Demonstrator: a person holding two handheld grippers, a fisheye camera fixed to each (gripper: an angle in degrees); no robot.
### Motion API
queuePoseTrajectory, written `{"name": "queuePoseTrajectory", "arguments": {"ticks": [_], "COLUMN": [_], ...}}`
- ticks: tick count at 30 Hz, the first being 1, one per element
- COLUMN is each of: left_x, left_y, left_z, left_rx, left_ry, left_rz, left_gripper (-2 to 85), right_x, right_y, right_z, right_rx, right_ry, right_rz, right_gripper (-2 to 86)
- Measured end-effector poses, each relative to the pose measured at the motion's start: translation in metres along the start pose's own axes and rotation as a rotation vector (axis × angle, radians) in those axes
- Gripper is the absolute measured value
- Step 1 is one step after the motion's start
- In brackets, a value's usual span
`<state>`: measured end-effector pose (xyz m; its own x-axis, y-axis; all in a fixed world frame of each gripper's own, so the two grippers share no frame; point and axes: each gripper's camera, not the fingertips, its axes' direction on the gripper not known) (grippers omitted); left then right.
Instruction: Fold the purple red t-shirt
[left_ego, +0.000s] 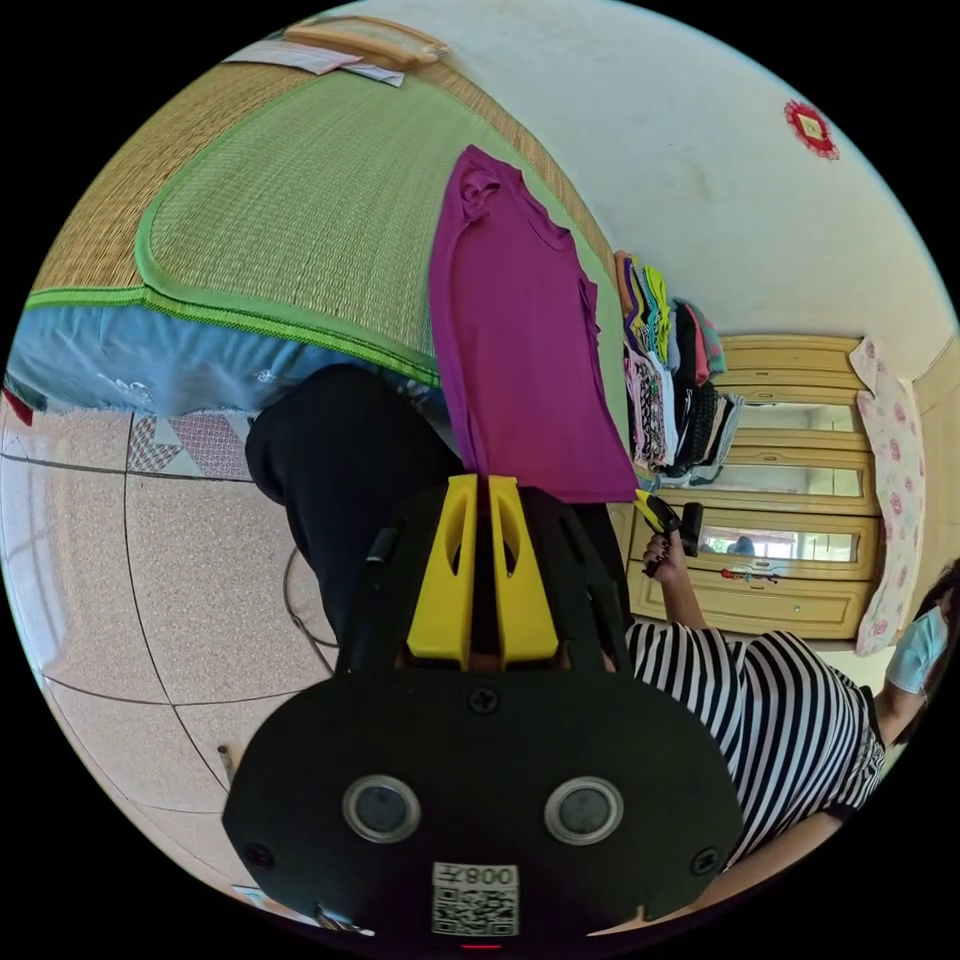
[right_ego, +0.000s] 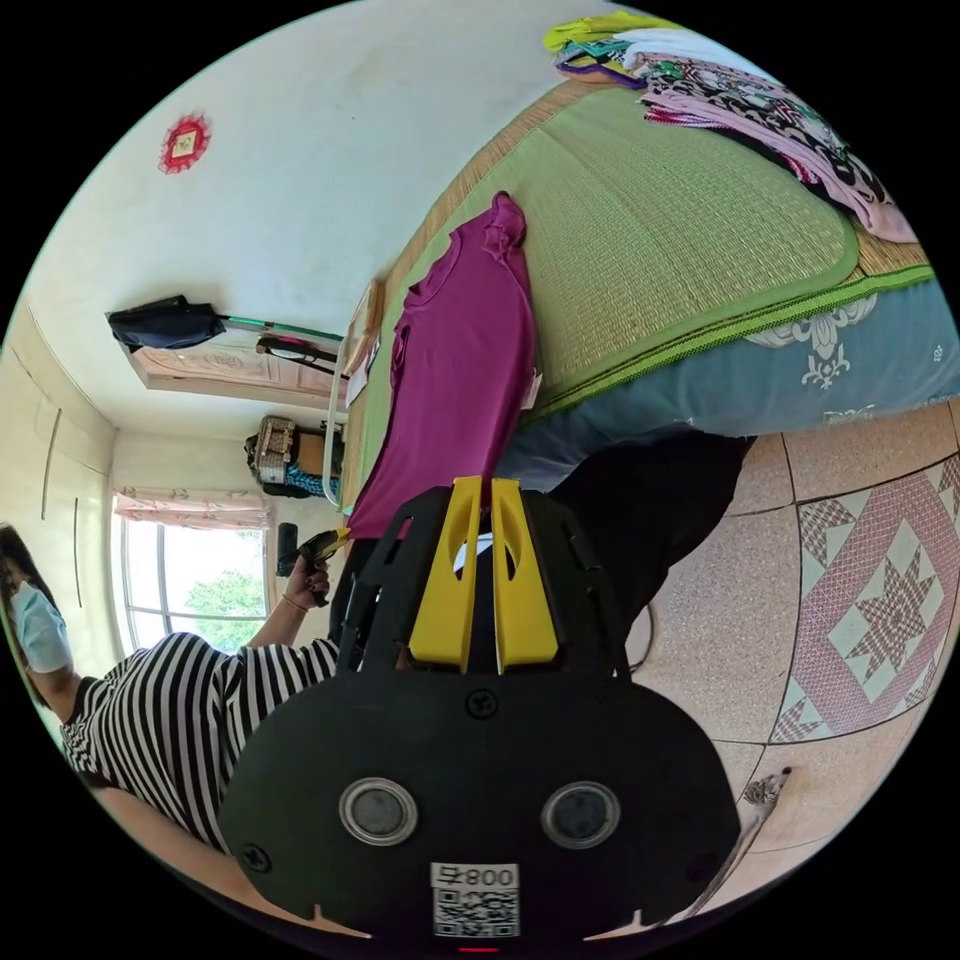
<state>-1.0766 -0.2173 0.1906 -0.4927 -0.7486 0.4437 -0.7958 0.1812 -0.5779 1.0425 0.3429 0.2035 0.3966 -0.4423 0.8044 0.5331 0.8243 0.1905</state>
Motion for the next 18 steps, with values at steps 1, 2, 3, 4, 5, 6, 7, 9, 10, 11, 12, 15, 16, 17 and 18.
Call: {"name": "queuePoseTrajectory", "arguments": {"ticks": [1, 2, 3, 4, 5, 6, 7, 9, 10, 11, 12, 15, 16, 17, 18], "left_x": [0.0, -0.001, -0.002, -0.002, -0.003, -0.005, -0.005, -0.008, -0.008, -0.009, -0.01, -0.012, -0.012, -0.013, -0.013], "left_y": [0.003, 0.01, 0.017, 0.02, 0.027, 0.034, 0.038, 0.051, 0.055, 0.061, 0.067, 0.083, 0.086, 0.093, 0.099], "left_z": [-0.001, -0.003, -0.004, -0.005, -0.006, -0.007, -0.008, -0.01, -0.01, -0.011, -0.011, -0.013, -0.013, -0.013, -0.014], "left_rx": [0.001, 0.005, 0.008, 0.009, 0.011, 0.016, 0.019, 0.027, 0.028, 0.032, 0.035, 0.048, 0.05, 0.055, 0.059], "left_ry": [0.001, 0.004, 0.008, 0.011, 0.016, 0.021, 0.025, 0.037, 0.038, 0.04, 0.045, 0.061, 0.064, 0.071, 0.077], "left_rz": [0.002, 0.005, 0.008, 0.009, 0.009, 0.009, 0.009, 0.01, 0.011, 0.012, 0.013, 0.015, 0.016, 0.018, 0.019], "left_gripper": [2.2, 2.2, 2.2, 2.2, 2.2, 2.2, 2.2, 2.3, 2.3, 2.3, 2.3, 2.4, 2.4, 2.4, 2.4], "right_x": [0.0, 0.001, 0.001, 0.001, 0.002, 0.002, 0.003, 0.003, 0.003, 0.003, 0.003, 0.004, 0.004, 0.004, 0.004], "right_y": [0.003, 0.008, 0.014, 0.017, 0.023, 0.029, 0.031, 0.043, 0.045, 0.051, 0.056, 0.07, 0.073, 0.078, 0.084], "right_z": [0.001, 0.002, 0.003, 0.004, 0.005, 0.007, 0.008, 0.011, 0.012, 0.013, 0.014, 0.017, 0.017, 0.018, 0.02], "right_rx": [-0.001, -0.003, -0.003, -0.002, -0.003, -0.003, -0.003, -0.004, -0.004, -0.004, -0.003, 0.006, 0.009, 0.012, 0.015], "right_ry": [0.0, -0.003, -0.008, -0.009, -0.01, -0.013, -0.015, -0.021, -0.023, -0.026, -0.028, -0.042, -0.043, -0.044, -0.049], "right_rz": [-0.003, -0.01, -0.016, -0.019, -0.024, -0.029, -0.031, -0.041, -0.044, -0.051, -0.057, -0.073, -0.076, -0.082, -0.087], "right_gripper": [1.4, 1.4, 1.4, 1.4, 1.4, 1.4, 1.4, 1.4, 1.4, 1.4, 1.4, 1.4, 1.4, 1.4, 1.4]}}
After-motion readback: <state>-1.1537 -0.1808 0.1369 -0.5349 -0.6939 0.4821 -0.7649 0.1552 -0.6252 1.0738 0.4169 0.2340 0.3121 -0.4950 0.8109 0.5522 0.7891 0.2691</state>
